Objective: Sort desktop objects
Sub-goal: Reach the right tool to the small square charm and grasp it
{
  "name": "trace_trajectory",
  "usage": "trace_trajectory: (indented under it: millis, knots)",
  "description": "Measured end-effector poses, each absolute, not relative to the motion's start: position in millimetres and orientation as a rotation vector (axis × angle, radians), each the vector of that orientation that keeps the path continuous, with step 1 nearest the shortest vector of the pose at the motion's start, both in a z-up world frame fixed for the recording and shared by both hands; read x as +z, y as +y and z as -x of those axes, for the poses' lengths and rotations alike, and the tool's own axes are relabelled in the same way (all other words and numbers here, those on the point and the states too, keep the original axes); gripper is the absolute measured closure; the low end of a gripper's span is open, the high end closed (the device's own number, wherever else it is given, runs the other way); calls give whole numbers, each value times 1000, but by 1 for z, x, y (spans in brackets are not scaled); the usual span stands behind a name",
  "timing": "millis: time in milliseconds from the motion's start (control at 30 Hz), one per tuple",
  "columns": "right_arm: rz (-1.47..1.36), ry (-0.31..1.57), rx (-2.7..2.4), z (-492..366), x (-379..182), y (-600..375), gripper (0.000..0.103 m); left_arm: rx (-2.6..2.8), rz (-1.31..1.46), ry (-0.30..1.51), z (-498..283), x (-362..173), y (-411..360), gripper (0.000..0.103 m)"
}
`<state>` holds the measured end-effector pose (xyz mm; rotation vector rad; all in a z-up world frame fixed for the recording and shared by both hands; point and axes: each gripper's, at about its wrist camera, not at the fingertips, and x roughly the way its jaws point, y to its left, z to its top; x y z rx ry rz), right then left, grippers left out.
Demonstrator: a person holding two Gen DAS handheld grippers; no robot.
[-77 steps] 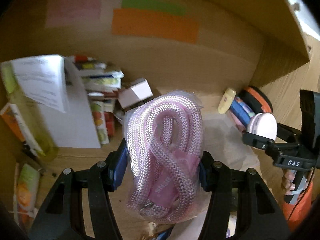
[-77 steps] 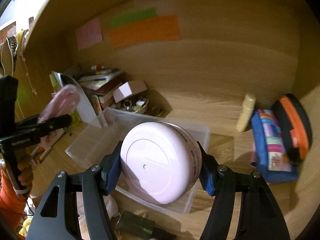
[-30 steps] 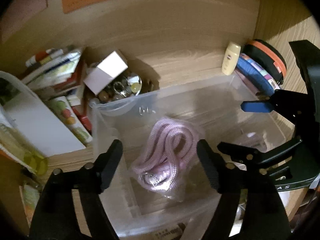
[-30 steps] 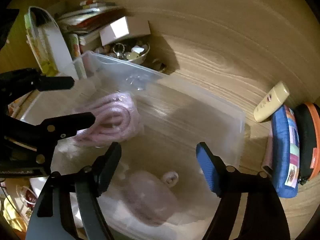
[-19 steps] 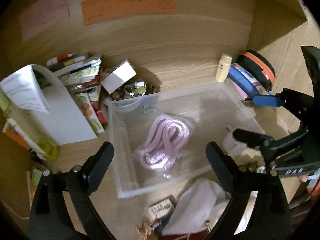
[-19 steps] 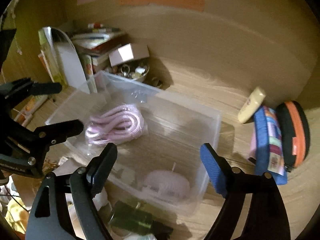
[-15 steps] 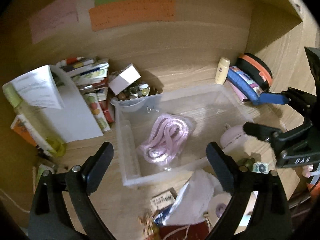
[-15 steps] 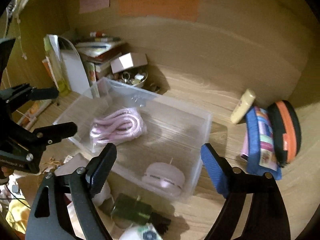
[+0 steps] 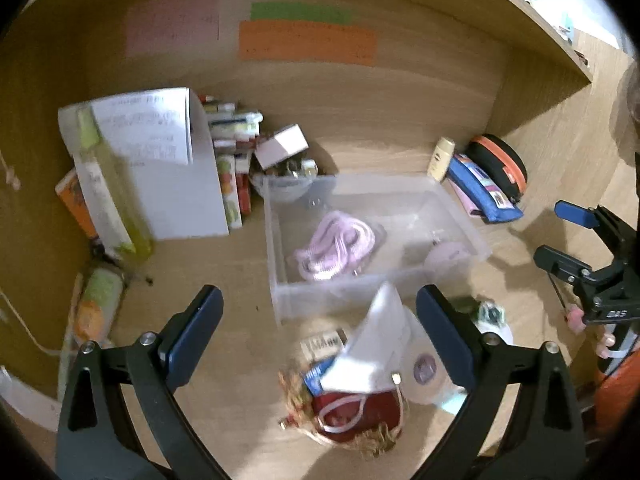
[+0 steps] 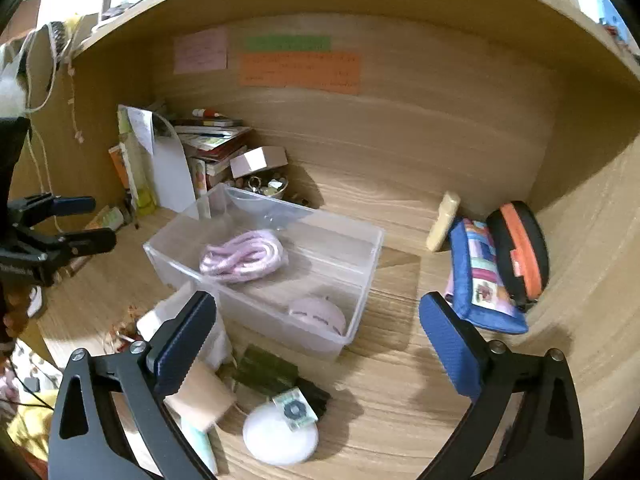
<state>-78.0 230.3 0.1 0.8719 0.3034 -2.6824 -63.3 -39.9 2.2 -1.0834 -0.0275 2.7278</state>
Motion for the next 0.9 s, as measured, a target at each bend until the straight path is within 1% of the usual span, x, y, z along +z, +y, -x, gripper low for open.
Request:
trace_trajectory:
  millis: [167,300,400,567,633,700,800,833,900]
  knots:
    - [-872,425,-2721,63,-28,235,1,2774,1105,48,44,-21,-32,5]
    - [-920,489,-2702,60,-58,236,1,2766,1140,55,34,-39,-23,5]
    - [-961,471,-2652,59,-76,240,2,2681,1173,-6,29,-51,-11,5]
    - [-971,399,-2573,59,-86,249,4,2634,1160,-30,23,-56,13,5]
    - [-968,386,-2541,60,-88,251,10,2604,1167,-14,21,-59,24,5]
    - [-980,393,-2503,63,-90,250,20,2581,1169,37,19,-63,38,5]
    - [-992,421,-2465,71,-93,245,31,2567,1169,128,15,-71,58,5]
    - [-999,425,-2455,73,-95,244,33,2562,1177,148,15,-74,63,5]
    - [-1019,424,-2422,78,-99,241,47,2545,1204,183,18,-82,72,5]
